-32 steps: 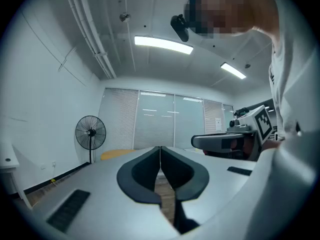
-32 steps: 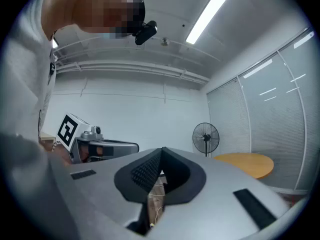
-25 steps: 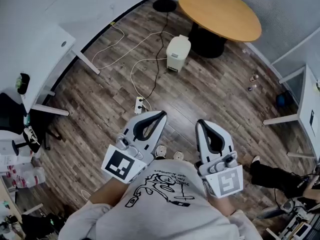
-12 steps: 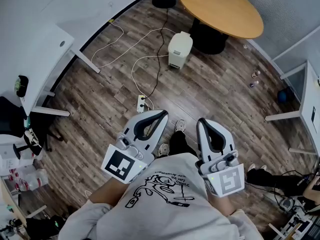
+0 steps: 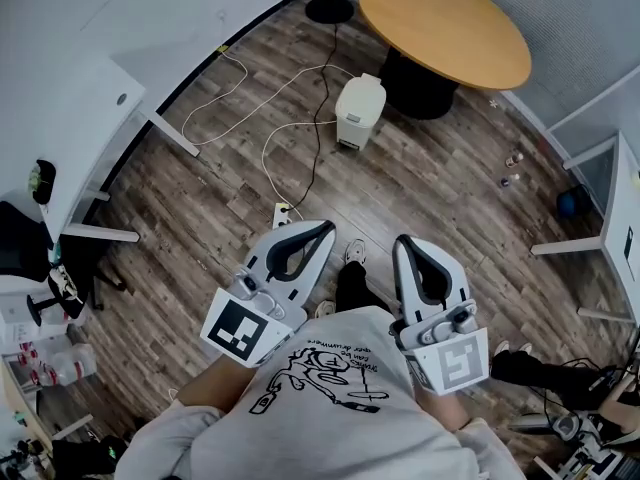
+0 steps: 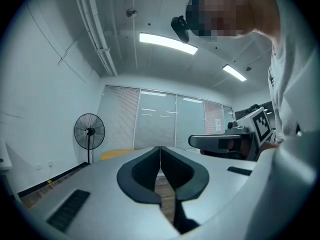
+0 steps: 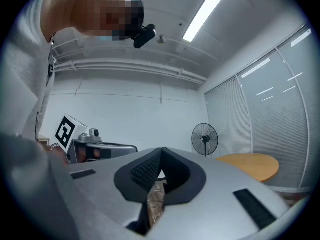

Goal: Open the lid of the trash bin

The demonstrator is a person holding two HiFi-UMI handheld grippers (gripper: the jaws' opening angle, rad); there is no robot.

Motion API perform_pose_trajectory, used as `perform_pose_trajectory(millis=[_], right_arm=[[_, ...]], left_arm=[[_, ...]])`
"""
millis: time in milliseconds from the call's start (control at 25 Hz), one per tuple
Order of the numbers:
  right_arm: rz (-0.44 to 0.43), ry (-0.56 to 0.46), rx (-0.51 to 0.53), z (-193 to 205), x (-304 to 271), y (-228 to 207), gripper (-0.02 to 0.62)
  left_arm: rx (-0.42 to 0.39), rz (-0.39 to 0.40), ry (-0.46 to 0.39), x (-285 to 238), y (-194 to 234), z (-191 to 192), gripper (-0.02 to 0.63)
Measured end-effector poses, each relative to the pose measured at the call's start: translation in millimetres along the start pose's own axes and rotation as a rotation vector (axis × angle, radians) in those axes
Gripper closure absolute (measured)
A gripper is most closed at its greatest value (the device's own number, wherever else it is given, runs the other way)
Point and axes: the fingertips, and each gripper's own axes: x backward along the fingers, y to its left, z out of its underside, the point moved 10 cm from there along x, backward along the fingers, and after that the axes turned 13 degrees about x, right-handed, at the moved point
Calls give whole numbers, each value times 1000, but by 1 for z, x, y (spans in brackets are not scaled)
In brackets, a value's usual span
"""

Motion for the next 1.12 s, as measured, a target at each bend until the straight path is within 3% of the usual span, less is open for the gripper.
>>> perform_pose_trajectory(millis=[120,360,840,1120], right_arm=[[-1,1,2,4,-16,-23,591],[-4,6,7,12,-51,-76,591],[-7,-14,-23,25,-114,-179,591],[-20,-14,-38,37,-145,-206,591]], left_arm=[[22,-12,33,-24,13,-4,584],[2,-17,-14,-83,42,-20,584],[-5,-44,20,-190,83,-41,584],[6,-59,30,-221,107,-43,584]])
